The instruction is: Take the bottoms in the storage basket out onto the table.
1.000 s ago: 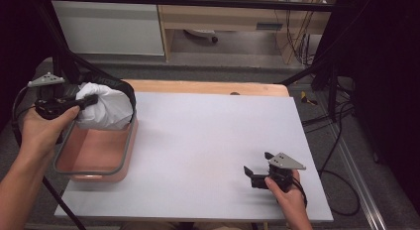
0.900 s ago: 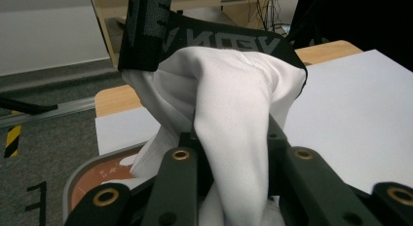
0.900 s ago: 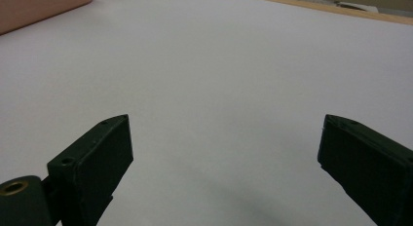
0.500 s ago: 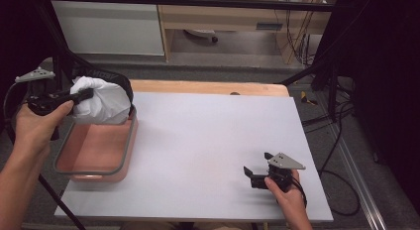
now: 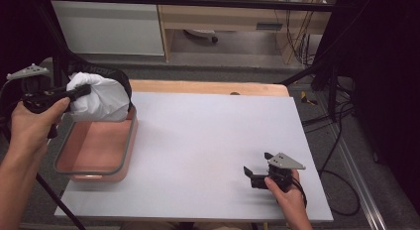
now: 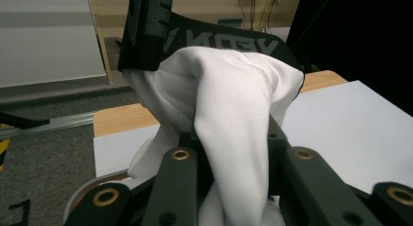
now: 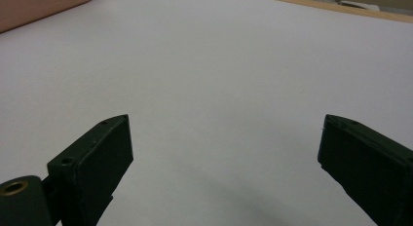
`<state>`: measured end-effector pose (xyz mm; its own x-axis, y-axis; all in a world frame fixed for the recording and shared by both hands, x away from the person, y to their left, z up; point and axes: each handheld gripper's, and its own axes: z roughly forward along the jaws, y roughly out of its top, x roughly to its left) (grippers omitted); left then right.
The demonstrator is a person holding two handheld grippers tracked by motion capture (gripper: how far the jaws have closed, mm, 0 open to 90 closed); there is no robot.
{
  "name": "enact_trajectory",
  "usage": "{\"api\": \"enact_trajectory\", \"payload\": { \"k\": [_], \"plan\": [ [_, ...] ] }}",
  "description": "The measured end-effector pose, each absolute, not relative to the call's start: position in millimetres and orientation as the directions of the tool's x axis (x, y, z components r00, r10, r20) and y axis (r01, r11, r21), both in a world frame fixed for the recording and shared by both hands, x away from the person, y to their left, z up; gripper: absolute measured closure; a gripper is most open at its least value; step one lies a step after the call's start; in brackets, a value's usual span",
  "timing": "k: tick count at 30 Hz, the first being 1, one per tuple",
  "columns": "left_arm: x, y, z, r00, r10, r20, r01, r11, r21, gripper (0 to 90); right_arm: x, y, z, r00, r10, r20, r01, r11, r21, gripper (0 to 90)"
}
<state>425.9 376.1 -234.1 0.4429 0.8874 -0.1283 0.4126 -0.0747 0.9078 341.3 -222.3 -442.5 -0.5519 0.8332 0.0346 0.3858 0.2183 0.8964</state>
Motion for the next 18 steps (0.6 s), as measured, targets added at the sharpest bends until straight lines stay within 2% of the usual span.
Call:
{"api": "enact_trajectory", "payload": {
  "k": [18],
  "plan": [
    [429.3,357.5,-233.1,0.473,0.869,-0.144,0.407,-0.071,0.911,74.5,340.9,-222.5,-442.3,-0.553,0.832,0.033,0.383,0.219,0.897,5.9]
  ]
}}
